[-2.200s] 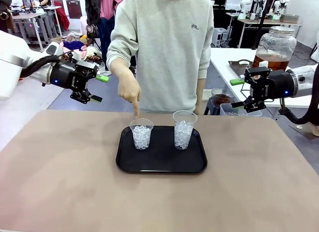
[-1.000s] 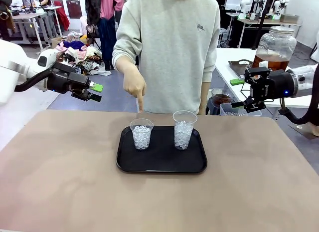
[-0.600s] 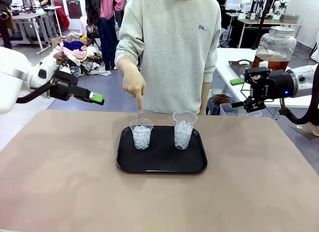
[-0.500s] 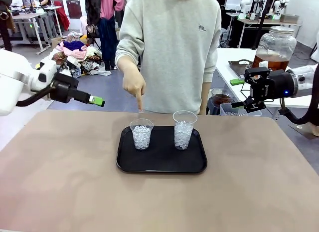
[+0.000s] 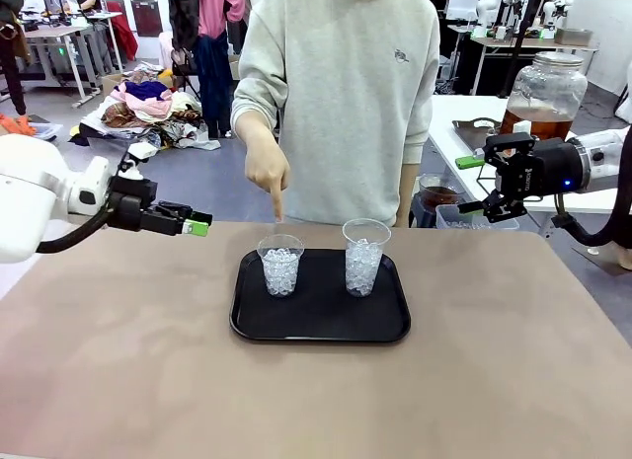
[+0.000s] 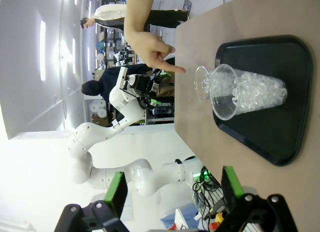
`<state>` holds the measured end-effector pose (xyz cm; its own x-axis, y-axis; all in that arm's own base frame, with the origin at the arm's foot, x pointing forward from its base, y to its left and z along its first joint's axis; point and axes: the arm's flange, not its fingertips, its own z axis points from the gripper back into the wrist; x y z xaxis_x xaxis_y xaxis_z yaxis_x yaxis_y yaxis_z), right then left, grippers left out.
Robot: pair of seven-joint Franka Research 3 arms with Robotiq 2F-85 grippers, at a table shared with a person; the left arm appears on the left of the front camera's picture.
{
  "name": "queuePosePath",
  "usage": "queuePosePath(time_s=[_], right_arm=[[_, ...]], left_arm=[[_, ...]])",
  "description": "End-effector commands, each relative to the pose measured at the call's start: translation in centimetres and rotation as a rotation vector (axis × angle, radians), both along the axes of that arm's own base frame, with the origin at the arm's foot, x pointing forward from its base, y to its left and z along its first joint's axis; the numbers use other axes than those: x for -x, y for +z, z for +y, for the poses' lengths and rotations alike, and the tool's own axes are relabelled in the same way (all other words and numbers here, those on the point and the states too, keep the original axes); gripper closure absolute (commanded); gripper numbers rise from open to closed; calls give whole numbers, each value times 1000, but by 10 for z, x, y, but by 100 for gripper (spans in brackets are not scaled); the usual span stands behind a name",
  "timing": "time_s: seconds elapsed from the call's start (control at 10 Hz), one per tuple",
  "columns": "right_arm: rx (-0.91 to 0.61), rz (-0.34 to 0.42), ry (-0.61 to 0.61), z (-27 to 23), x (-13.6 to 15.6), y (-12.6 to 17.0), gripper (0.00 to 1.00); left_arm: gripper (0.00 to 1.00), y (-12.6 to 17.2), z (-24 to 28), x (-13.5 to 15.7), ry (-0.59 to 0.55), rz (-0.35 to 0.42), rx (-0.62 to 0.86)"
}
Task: Pour the drink into the iced cup.
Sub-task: Pick up the iced cup indicated by the human and present it to them.
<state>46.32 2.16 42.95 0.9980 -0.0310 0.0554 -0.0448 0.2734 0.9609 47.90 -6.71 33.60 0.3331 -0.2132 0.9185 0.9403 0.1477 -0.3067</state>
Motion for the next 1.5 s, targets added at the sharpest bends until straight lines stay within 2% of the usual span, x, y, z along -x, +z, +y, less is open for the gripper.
queuePosePath(time_s=[0.0, 0.5, 0.8, 1.1, 1.2, 1.4], right_arm=[[-3, -1, 0, 0, 0, 0, 0], [-3, -1, 0, 0, 0, 0, 0], [-3, -1, 0, 0, 0, 0, 0], [-3, -1, 0, 0, 0, 0, 0], [-3, -1, 0, 0, 0, 0, 0], [-3, -1, 0, 0, 0, 0, 0]], left_arm=[[0, 3, 3, -1, 2, 11, -5], [0, 0, 1, -1, 0, 1, -2], [0, -17, -11, -5, -3, -166, -5], [0, -36, -17, -7, -9, -264, 29], [0, -43, -21, -6, -7, -312, 18], [0, -55, -27, -3, -17, -358, -7]])
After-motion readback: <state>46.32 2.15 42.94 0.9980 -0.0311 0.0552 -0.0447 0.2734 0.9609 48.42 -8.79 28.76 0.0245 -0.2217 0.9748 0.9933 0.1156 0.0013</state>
